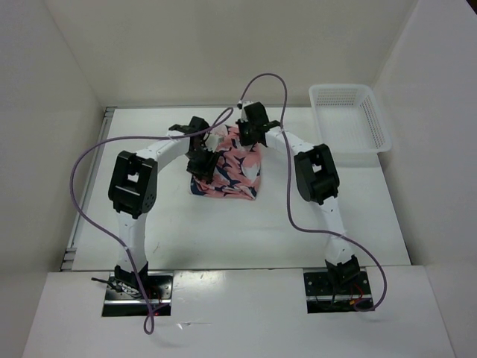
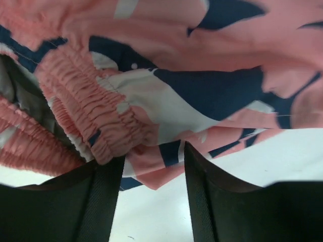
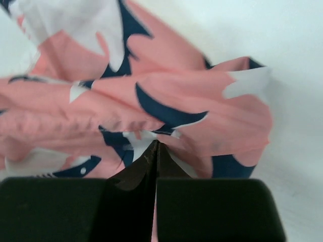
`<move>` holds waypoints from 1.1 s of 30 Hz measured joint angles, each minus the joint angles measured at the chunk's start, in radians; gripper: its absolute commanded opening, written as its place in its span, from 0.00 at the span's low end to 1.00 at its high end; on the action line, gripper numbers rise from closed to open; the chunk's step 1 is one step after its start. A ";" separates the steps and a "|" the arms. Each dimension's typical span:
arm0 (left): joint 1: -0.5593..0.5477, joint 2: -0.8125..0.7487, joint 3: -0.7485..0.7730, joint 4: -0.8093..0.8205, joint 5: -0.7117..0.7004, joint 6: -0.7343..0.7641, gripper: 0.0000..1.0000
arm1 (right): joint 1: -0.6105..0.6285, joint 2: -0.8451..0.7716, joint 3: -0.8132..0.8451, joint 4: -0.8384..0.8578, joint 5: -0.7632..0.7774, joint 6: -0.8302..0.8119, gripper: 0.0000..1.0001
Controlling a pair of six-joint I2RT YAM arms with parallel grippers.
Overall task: Fold and stack the shorts
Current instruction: Fold the shorts
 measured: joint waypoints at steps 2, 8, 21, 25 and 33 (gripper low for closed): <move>-0.002 0.005 -0.033 0.021 -0.028 0.000 0.50 | -0.009 0.023 0.042 0.002 0.013 0.018 0.00; -0.005 -0.021 -0.124 0.085 -0.079 0.001 0.40 | -0.031 0.104 0.145 0.009 0.062 0.065 0.00; -0.013 -0.047 0.126 -0.089 -0.020 0.002 0.59 | -0.032 0.145 0.236 0.002 0.048 0.080 0.00; -0.020 -0.062 0.291 -0.077 0.018 0.002 0.59 | -0.032 0.145 0.246 0.002 0.044 0.078 0.00; -0.075 -0.020 0.137 -0.030 -0.020 0.002 0.59 | -0.032 0.145 0.246 0.001 0.051 0.083 0.00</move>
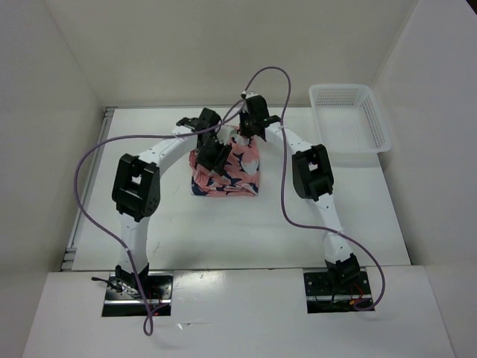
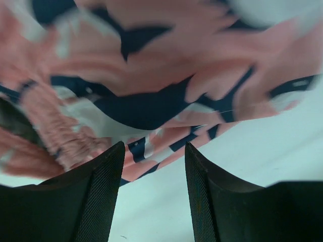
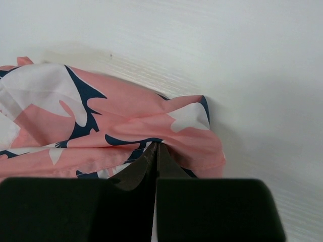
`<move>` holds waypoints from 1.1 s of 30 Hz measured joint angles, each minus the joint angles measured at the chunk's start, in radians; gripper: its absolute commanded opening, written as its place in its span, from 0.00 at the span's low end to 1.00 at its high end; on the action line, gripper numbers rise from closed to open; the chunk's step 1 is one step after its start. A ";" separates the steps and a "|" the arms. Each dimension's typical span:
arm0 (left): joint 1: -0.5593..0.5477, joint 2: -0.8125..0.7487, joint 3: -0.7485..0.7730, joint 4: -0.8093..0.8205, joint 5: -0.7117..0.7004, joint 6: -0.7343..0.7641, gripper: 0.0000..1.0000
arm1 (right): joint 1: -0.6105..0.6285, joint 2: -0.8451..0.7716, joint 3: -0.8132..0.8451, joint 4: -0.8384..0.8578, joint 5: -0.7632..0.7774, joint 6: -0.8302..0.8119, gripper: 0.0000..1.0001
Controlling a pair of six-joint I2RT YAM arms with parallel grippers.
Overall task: Fold and stack the shorts
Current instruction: Fold the shorts
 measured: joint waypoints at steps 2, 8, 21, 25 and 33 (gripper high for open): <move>-0.006 0.019 -0.076 0.005 -0.021 0.000 0.58 | 0.000 0.000 0.000 0.000 0.006 0.005 0.00; -0.005 0.050 -0.170 0.043 -0.098 -0.001 0.45 | 0.000 0.002 0.000 0.000 0.039 0.023 0.00; -0.005 -0.048 -0.328 0.129 -0.085 0.000 0.53 | 0.000 0.024 0.023 -0.006 0.062 0.012 0.44; -0.007 -0.050 -0.314 0.108 -0.071 0.000 0.60 | 0.000 0.020 0.064 -0.007 0.040 -0.002 0.55; -0.008 -0.089 -0.182 0.053 -0.070 0.000 0.76 | 0.000 -0.159 -0.003 -0.022 0.043 -0.059 0.90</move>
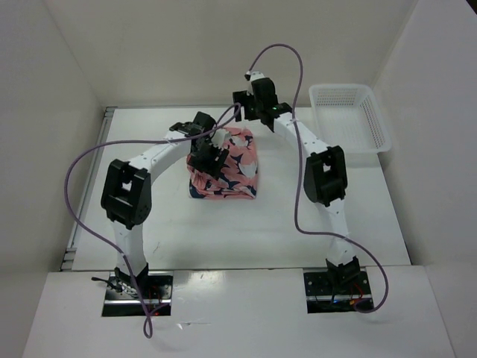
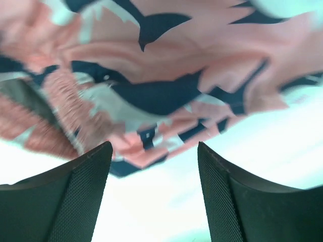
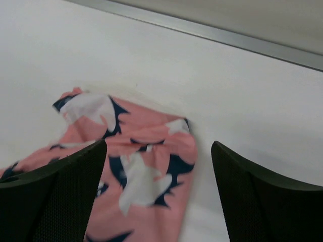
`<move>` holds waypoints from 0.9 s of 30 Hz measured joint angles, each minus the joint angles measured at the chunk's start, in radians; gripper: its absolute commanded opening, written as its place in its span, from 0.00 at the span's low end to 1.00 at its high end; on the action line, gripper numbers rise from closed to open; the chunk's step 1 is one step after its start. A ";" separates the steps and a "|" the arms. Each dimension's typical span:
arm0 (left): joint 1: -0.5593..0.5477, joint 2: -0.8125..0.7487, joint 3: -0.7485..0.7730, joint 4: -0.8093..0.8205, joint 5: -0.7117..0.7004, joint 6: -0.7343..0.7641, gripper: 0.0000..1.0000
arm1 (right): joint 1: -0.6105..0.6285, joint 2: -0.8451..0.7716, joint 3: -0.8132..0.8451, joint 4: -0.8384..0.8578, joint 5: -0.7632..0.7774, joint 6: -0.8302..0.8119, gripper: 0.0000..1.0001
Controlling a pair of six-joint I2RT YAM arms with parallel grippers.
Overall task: Fold and stack the shorts
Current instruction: Fold the shorts
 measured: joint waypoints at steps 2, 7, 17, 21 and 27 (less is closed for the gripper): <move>0.003 -0.050 0.013 -0.013 0.004 0.000 0.76 | 0.000 -0.105 -0.089 -0.009 -0.017 -0.019 0.94; 0.051 -0.206 0.026 -0.002 -0.014 0.000 0.78 | 0.003 -0.418 -0.377 -0.027 -0.061 -0.087 1.00; 0.402 -0.438 -0.201 0.104 -0.128 0.000 0.84 | -0.005 -0.765 -0.774 -0.287 -0.047 -0.328 1.00; 0.556 -0.542 -0.332 0.115 -0.131 -0.001 0.89 | -0.074 -0.866 -0.818 -0.404 -0.071 -0.351 1.00; 0.608 -0.664 -0.390 0.118 -0.111 0.000 0.90 | -0.171 -1.036 -0.827 -0.479 -0.106 -0.346 1.00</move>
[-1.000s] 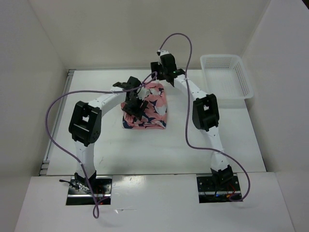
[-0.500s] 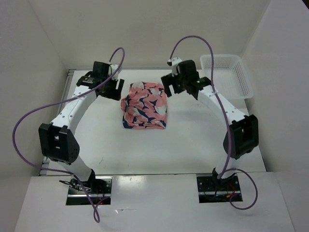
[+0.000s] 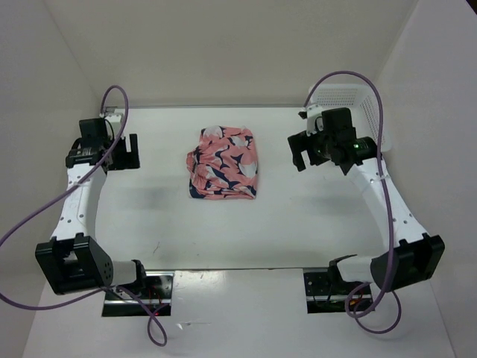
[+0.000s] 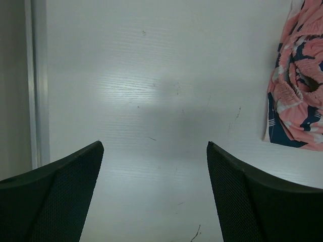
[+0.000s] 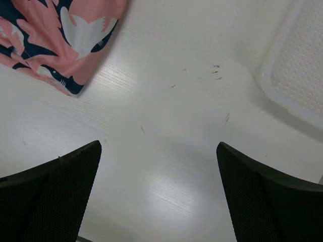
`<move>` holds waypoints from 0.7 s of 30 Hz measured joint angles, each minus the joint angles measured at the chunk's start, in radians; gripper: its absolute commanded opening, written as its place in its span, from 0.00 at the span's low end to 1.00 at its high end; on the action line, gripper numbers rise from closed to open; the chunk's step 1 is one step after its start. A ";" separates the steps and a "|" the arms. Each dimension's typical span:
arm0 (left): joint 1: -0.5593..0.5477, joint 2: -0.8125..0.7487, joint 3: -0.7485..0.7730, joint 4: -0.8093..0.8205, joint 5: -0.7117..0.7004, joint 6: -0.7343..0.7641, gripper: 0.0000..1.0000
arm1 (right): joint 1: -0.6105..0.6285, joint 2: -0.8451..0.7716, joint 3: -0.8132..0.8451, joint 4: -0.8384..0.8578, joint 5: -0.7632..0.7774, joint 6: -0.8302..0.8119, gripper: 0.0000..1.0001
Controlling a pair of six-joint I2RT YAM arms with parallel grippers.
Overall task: Fold and stack the shorts
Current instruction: Fold the shorts
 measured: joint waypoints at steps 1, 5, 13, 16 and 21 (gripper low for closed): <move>0.008 -0.011 0.000 0.004 0.011 0.000 0.90 | -0.001 -0.022 -0.003 -0.008 0.006 0.008 1.00; 0.040 -0.037 -0.004 0.013 0.048 0.000 0.90 | -0.004 -0.070 -0.004 -0.032 0.059 0.055 1.00; 0.057 -0.059 -0.036 0.019 0.100 0.000 0.93 | -0.006 -0.107 -0.004 -0.061 0.198 0.138 1.00; 0.057 -0.071 -0.046 0.019 0.111 0.000 0.94 | -0.006 -0.126 -0.004 -0.061 0.221 0.152 1.00; 0.057 -0.093 -0.049 0.020 0.116 0.000 0.94 | -0.006 -0.141 -0.004 -0.061 0.246 0.167 1.00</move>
